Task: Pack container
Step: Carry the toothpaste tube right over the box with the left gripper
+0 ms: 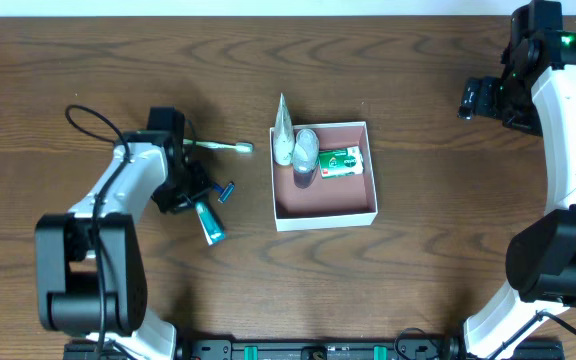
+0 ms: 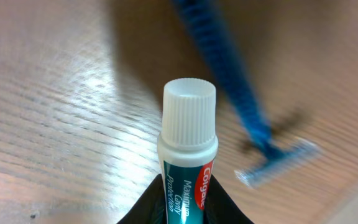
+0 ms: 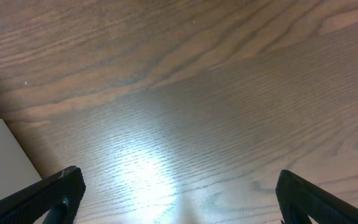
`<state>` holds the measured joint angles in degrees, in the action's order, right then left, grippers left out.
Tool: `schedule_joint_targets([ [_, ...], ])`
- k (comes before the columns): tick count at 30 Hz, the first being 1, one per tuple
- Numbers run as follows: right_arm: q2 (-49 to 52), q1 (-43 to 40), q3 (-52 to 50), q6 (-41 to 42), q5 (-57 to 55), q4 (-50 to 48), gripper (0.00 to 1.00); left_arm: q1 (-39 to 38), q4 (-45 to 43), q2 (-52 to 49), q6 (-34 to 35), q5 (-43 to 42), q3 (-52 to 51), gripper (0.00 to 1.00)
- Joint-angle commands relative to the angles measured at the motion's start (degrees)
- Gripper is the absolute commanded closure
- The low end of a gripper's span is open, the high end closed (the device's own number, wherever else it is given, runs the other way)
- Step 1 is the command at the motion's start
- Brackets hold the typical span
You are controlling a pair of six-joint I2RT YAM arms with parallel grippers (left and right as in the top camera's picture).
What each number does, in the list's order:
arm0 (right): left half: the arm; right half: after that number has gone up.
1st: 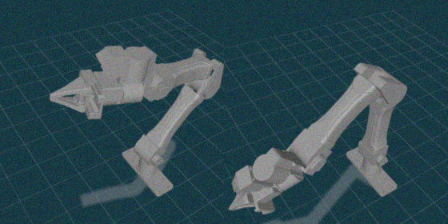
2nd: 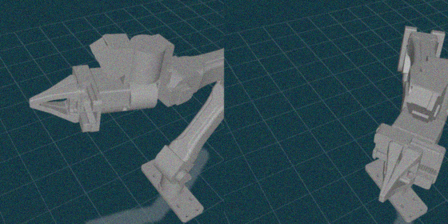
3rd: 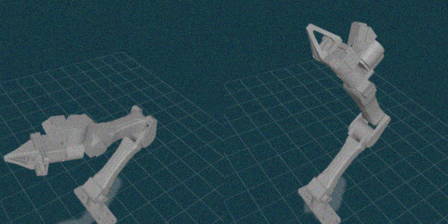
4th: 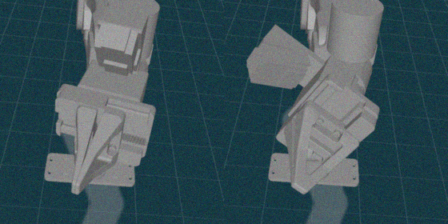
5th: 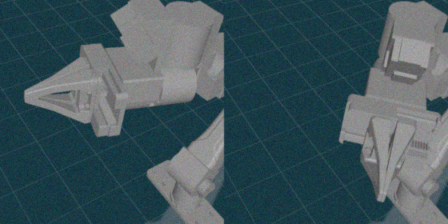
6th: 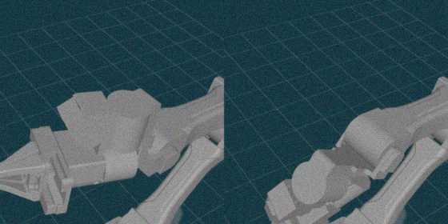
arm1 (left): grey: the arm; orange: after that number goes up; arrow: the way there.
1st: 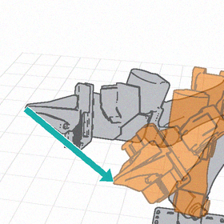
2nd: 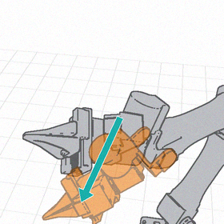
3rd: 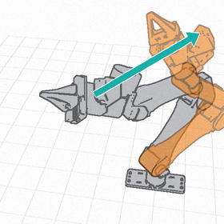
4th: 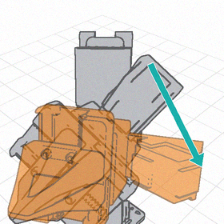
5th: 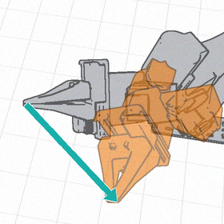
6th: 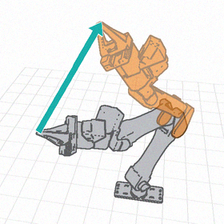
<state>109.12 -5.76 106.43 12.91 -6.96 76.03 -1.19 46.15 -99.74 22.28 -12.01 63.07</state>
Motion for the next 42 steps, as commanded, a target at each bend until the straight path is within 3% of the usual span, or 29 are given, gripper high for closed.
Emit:
schedule_joint_targets([
  [1, -1.01, 0.17, 0.70, -0.79, -0.52, 0.09, 0.01, 0.00, 2.51, 5.84, -9.62, -5.49, 4.85, 0.81],
  [7, -1.01, 0.17, 0.70, -0.79, -0.52, 0.07, 0.01, -3.58, 5.73, 15.26, -16.76, -5.55, 7.72, 0.81],
  [12, -1.01, 0.17, 0.70, -0.79, -0.52, 0.09, 0.01, -12.17, 5.42, 24.52, -23.19, -5.11, 7.80, 0.81],
  [19, -1.01, 0.17, 0.70, -0.79, -0.52, 0.07, 0.01, -28.79, 0.85, 30.91, -23.52, 7.13, 7.80, 0.81],
  [27, -1.01, 0.17, 0.70, -0.79, -0.52, 0.09, 0.01, -41.68, -10.51, 27.06, -24.48, 18.64, 7.78, 0.81],
  [34, -1.01, 0.17, 0.70, -0.79, -0.52, 0.09, 0.01, -45.75, -18.27, 18.75, -35.87, 19.96, 7.78, 0.81],
  [40, -1.01, 0.17, 0.70, -0.79, -0.52, 0.07, 0.01, -46.16, -18.23, 12.07, -45.11, 20.65, 7.78, 0.81],
  [42, -1.01, 0.17, 0.70, -0.79, -0.52, 0.07, 0.01, -46.16, -18.23, 10.45, -46.38, 20.65, 7.78, 0.74],
])
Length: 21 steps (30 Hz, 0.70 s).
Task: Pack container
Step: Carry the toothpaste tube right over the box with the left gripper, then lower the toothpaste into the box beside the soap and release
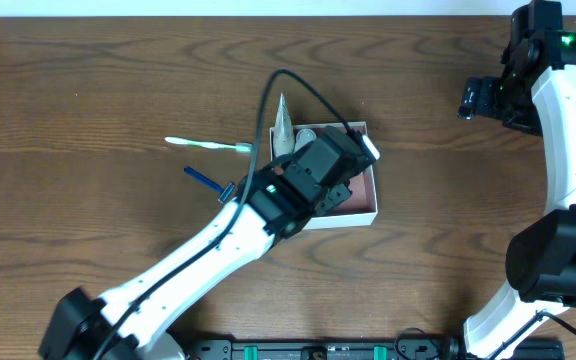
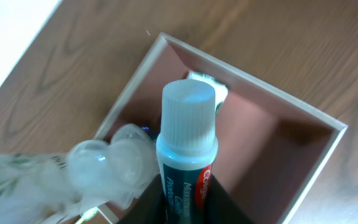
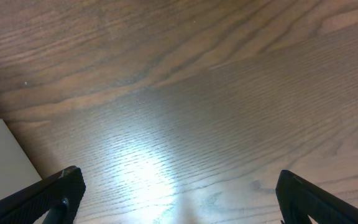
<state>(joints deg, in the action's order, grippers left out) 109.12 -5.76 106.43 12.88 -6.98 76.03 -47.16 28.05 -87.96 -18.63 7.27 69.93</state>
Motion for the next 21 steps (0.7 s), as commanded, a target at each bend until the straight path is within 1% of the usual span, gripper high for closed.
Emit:
schedule_joint_targets([
  [1, -1.01, 0.17, 0.70, -0.76, -0.50, 0.09, 0.01, -0.20, -0.11, -1.75, -5.57, 1.38, 0.92, 0.69],
  [2, -1.01, 0.17, 0.70, -0.76, -0.50, 0.07, 0.01, -0.20, -0.13, -2.01, -5.57, 1.36, 0.92, 0.64],
  [3, -1.01, 0.17, 0.70, -0.76, -0.50, 0.09, 0.01, -0.20, -0.13, -2.05, -5.55, 1.36, 0.92, 0.56],
  [4, -1.01, 0.17, 0.70, -0.76, -0.50, 0.07, 0.01, -0.20, -0.13, -2.05, -5.55, 1.36, 0.92, 0.50],
  [6, -1.01, 0.17, 0.70, -0.76, -0.50, 0.07, 0.01, -0.20, -0.15, -1.81, -5.55, 1.33, 0.92, 0.43],
  [10, -1.01, 0.17, 0.70, -0.76, -0.50, 0.09, 0.01, -0.57, -0.20, -0.83, -5.49, 1.33, 0.92, 0.42],
  [12, -1.01, 0.17, 0.70, -0.76, -0.50, 0.07, 0.01, -0.55, -0.37, 0.37, -3.74, 1.36, 0.94, 0.42],
  [15, -1.01, 0.17, 0.70, -0.76, -0.50, 0.07, 0.01, -0.55, -0.55, 4.22, 1.33, 1.36, 1.03, 0.42],
  [18, -1.01, 0.17, 0.70, -0.76, -0.50, 0.07, 0.01, -0.37, -0.28, 10.34, 6.99, 1.97, 1.09, 0.42],
  [19, -1.01, 0.17, 0.70, -0.76, -0.50, 0.09, 0.01, -0.15, 0.15, 13.00, 11.72, 5.57, 1.09, 0.41],
  [20, -1.01, 0.17, 0.70, -0.76, -0.50, 0.07, 0.01, 0.09, 1.07, 15.32, 18.21, 10.43, 1.09, 0.40],
  [21, -1.01, 0.17, 0.70, -0.76, -0.50, 0.09, 0.01, 0.50, 2.80, 18.18, 24.79, 15.23, 1.09, 0.36],
])
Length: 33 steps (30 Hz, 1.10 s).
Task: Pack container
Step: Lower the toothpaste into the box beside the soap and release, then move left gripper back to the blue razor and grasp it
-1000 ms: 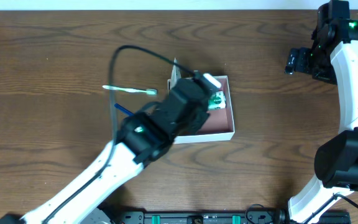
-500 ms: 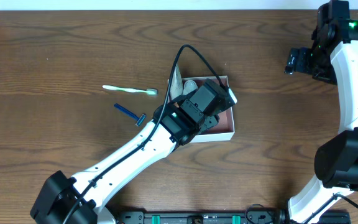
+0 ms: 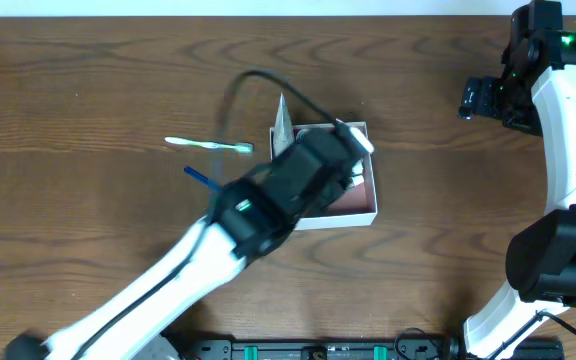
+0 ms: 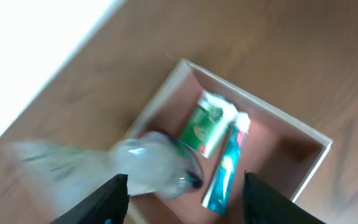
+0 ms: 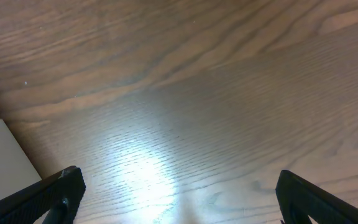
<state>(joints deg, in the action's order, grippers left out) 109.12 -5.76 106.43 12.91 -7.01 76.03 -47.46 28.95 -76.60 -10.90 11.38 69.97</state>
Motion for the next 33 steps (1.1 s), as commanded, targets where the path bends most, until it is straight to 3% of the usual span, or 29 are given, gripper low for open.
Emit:
schedule_joint_targets([
  [1, -1.01, 0.17, 0.70, -0.79, -0.48, 0.07, 0.01, 1.38, 3.91, 9.51, 20.63, 13.62, 1.05, 0.34],
  [5, -1.01, 0.17, 0.70, -0.79, -0.48, 0.09, 0.01, 5.79, 13.49, 17.55, 33.40, 18.45, 1.05, 0.27],
  [10, -1.01, 0.17, 0.70, -0.79, -0.48, 0.07, 0.01, 15.61, 25.07, 19.19, 42.82, 19.52, 1.03, 0.20],
  [12, -1.01, 0.17, 0.70, -0.79, -0.48, 0.09, 0.01, 20.33, 27.56, 17.42, 44.87, 15.89, 1.03, 0.17],
  [18, -1.01, 0.17, 0.70, -0.79, -0.48, 0.07, 0.01, 32.94, 26.80, 6.60, 44.81, 1.07, 1.03, 0.15],
  [21, -1.01, 0.17, 0.70, -0.79, -0.48, 0.09, 0.01, 36.24, 24.28, 0.20, 44.83, -6.21, 1.03, 0.02],
  [23, -1.01, 0.17, 0.70, -0.79, -0.48, 0.07, 0.01, 37.18, 21.88, -3.87, 44.87, -9.97, 1.03, 0.01],
  [29, -1.01, 0.17, 0.70, -0.79, -0.48, 0.07, 0.01, 37.16, 18.29, -13.84, 52.28, -10.99, 1.03, 0.00],
  [33, -1.01, 0.17, 0.70, -0.79, -0.48, 0.07, 0.01, 37.16, 18.82, -18.49, 60.13, -10.97, 0.98, 0.07],
])
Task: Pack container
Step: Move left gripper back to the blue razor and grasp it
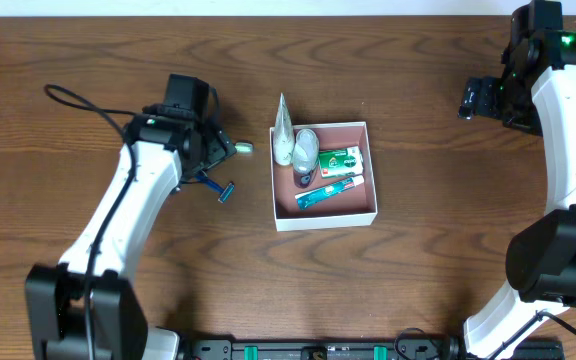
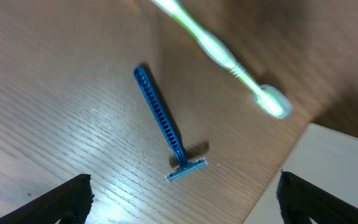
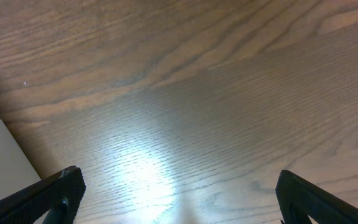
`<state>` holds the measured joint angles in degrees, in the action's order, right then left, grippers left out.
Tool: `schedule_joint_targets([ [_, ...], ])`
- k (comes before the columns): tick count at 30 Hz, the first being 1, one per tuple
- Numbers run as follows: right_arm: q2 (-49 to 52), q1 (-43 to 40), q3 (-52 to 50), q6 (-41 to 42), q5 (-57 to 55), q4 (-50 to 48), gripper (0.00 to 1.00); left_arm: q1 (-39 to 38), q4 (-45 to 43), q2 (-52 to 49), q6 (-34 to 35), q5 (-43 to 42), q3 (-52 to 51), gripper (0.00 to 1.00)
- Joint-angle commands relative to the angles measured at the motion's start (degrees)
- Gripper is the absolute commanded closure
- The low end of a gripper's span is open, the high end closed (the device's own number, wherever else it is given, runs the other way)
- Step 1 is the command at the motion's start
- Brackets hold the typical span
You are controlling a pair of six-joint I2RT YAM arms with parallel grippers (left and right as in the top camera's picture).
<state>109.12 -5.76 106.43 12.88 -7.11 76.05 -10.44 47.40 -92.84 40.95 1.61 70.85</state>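
The white container (image 1: pixel 325 219) with a reddish floor holds a green packet (image 1: pixel 340 160), a teal toothpaste tube (image 1: pixel 328 192) and a clear plastic bag (image 1: pixel 290 143) leaning over its left wall. To its left a blue razor (image 2: pixel 162 120) and a green toothbrush (image 2: pixel 219 51) lie on the wood. My left gripper (image 2: pixel 182 202) hangs open above them with nothing between its fingers. In the overhead view the left gripper (image 1: pixel 211 152) covers most of the toothbrush. My right gripper (image 3: pixel 179 199) stands open over bare wood at the far right.
The container's white corner (image 2: pixel 344 171) shows at the right edge of the left wrist view, close to the razor's head. Another white corner (image 3: pixel 2 158) shows at the lower left of the right wrist view. A black cable (image 1: pixel 78 100) loops off the left arm.
My left gripper was open above the container; now it is to the left, over the razor and toothbrush. The toothpaste tube stays in the container. The right arm has not moved.
My left gripper was shut on the toothpaste tube on the table beside the razor. Then it held the tube over the container. Then it was open with the tube lying inside next to the green packet. Now it hangs over the razor.
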Motion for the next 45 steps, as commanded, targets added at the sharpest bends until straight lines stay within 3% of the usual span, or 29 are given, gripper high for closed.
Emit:
schedule_joint_targets([
  [1, -1.01, 0.17, 0.70, -0.76, -0.37, 0.04, 0.01, 0.13, 0.37, -2.84, 10.10, -1.22, 0.11, 0.07],
  [5, -1.01, 0.17, 0.70, -0.76, -0.37, 0.07, 0.01, 0.13, -0.11, -5.35, 15.34, -2.14, 0.11, 0.07],
  [30, -1.01, 0.17, 0.70, -0.76, -0.37, 0.07, 0.01, 3.15, -4.26, -13.44, 16.11, -7.69, -2.73, 0.17],
  [44, -1.01, 0.17, 0.70, -0.76, -0.37, 0.04, 0.01, 3.08, -5.99, -22.84, 15.69, -9.11, -2.73, 0.18],
  [45, -1.01, 0.17, 0.70, -0.76, -0.37, 0.04, 0.01, 3.08, -5.99, -23.08, 15.67, -9.07, -2.75, 0.24],
])
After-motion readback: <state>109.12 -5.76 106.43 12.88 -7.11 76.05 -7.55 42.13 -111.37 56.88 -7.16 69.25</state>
